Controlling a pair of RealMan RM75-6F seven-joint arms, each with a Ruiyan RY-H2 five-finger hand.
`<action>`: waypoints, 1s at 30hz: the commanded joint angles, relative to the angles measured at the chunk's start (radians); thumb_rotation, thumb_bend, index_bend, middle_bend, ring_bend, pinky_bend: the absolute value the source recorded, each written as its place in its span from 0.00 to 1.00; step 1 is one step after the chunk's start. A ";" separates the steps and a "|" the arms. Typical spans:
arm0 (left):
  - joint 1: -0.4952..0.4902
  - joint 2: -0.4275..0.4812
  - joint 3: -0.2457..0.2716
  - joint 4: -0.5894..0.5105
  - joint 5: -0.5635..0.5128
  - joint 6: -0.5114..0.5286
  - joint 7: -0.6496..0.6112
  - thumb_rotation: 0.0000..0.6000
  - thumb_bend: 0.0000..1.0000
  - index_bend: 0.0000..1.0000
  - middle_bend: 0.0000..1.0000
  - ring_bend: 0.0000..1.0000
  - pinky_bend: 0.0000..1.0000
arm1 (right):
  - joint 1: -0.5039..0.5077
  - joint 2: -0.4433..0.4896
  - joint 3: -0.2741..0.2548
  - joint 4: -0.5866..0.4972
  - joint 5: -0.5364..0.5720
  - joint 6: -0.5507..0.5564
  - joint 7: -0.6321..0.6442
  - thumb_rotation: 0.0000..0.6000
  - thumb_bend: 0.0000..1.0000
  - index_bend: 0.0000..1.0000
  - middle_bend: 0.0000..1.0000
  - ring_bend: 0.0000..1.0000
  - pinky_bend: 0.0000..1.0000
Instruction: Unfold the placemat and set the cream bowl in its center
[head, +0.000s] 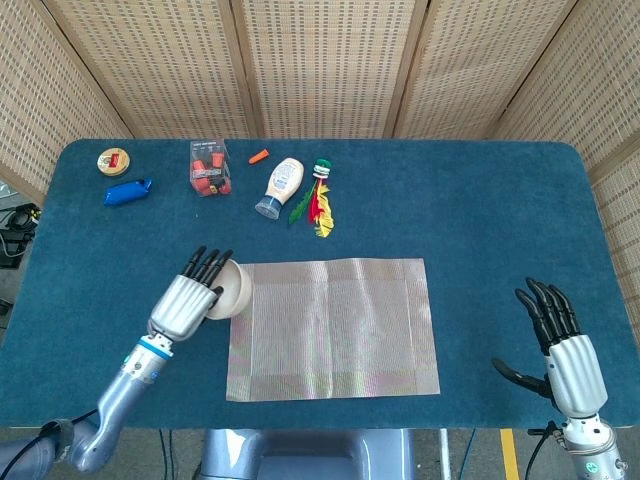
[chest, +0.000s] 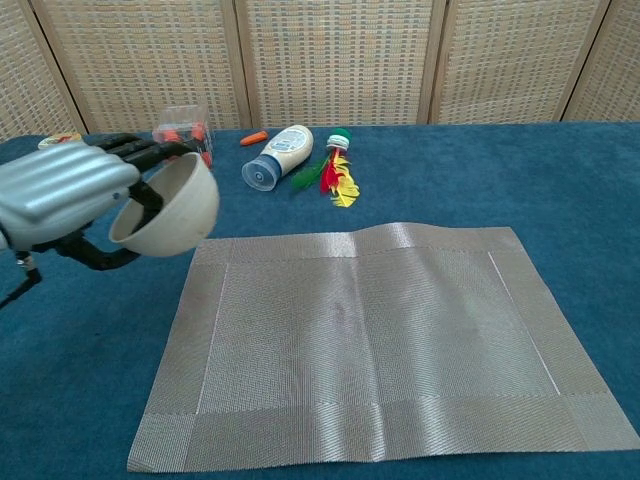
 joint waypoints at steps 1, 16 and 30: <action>-0.055 -0.059 -0.018 -0.068 -0.036 -0.065 0.109 1.00 0.45 0.71 0.00 0.00 0.00 | -0.001 0.004 0.003 0.001 0.005 0.004 0.011 1.00 0.22 0.08 0.00 0.00 0.00; -0.151 -0.228 -0.046 -0.074 -0.217 -0.138 0.383 1.00 0.45 0.70 0.00 0.00 0.00 | -0.003 0.020 0.014 0.005 0.025 0.009 0.072 1.00 0.22 0.08 0.00 0.00 0.00; -0.251 -0.341 -0.101 0.029 -0.379 -0.174 0.463 1.00 0.45 0.67 0.00 0.00 0.00 | -0.002 0.025 0.024 0.016 0.048 0.002 0.108 1.00 0.22 0.08 0.00 0.00 0.00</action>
